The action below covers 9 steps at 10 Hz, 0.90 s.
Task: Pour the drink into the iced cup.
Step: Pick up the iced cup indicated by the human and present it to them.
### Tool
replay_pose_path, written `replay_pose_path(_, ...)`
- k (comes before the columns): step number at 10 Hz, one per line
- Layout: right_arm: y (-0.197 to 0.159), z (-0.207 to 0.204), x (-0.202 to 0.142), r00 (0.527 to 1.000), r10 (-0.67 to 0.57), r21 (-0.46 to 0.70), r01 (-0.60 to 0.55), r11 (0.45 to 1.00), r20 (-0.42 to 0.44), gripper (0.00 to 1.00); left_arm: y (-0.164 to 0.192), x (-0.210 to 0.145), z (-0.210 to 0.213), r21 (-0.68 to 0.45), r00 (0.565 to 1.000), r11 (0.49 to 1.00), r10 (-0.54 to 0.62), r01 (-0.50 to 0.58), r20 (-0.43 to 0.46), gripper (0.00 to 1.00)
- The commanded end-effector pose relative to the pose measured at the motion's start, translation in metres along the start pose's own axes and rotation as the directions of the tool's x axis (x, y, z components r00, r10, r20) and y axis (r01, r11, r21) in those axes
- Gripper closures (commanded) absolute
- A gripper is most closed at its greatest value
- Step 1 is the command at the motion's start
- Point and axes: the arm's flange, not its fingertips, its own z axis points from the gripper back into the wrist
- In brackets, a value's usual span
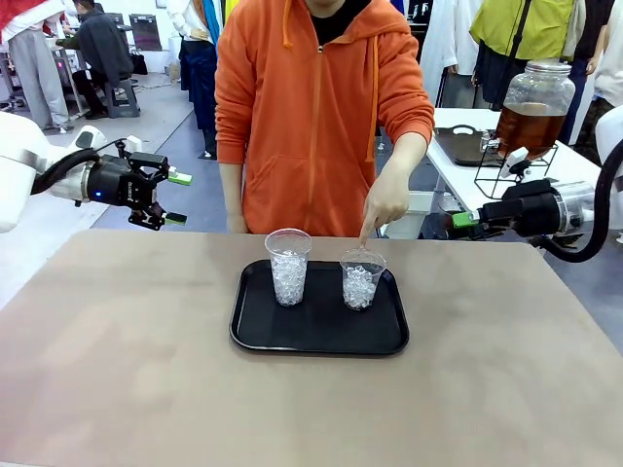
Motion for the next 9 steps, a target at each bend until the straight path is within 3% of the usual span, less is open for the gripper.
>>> replay_pose_path(1, 0.001, 0.0, 0.005, 1.0, -0.01, -0.017, 0.01, 1.0, 0.011, 0.0, -0.001, 0.0, 0.001, -0.009, 1.0, 1.0, -0.003, 0.003, 0.002, 0.0)
replay_pose_path(3, 0.0, 0.001, 0.0, 1.0, 0.0, -0.004, 0.0, 1.0, 0.001, 0.0, -0.001, 0.0, 0.001, -0.009, 1.0, 1.0, -0.003, 0.003, 0.002, 0.0)
replay_pose_path(4, -0.005, -0.005, 0.002, 0.988, 0.155, -0.022, -0.155, 0.988, 0.016, 0.0, -0.001, 0.0, 0.001, -0.009, 1.0, 1.0, -0.003, 0.003, 0.002, 0.0)
replay_pose_path(6, -0.022, -0.012, -0.005, 0.914, 0.404, -0.047, -0.403, 0.914, 0.026, 0.0, -0.001, 0.0, 0.001, -0.009, 1.0, 1.0, -0.003, 0.003, 0.002, 0.0)
replay_pose_path(9, -0.033, -0.027, -0.015, 0.799, 0.602, -0.014, -0.602, 0.799, -0.006, 0.0, -0.001, 0.0, 0.001, -0.009, 1.0, 1.0, -0.003, 0.003, 0.002, 0.0)
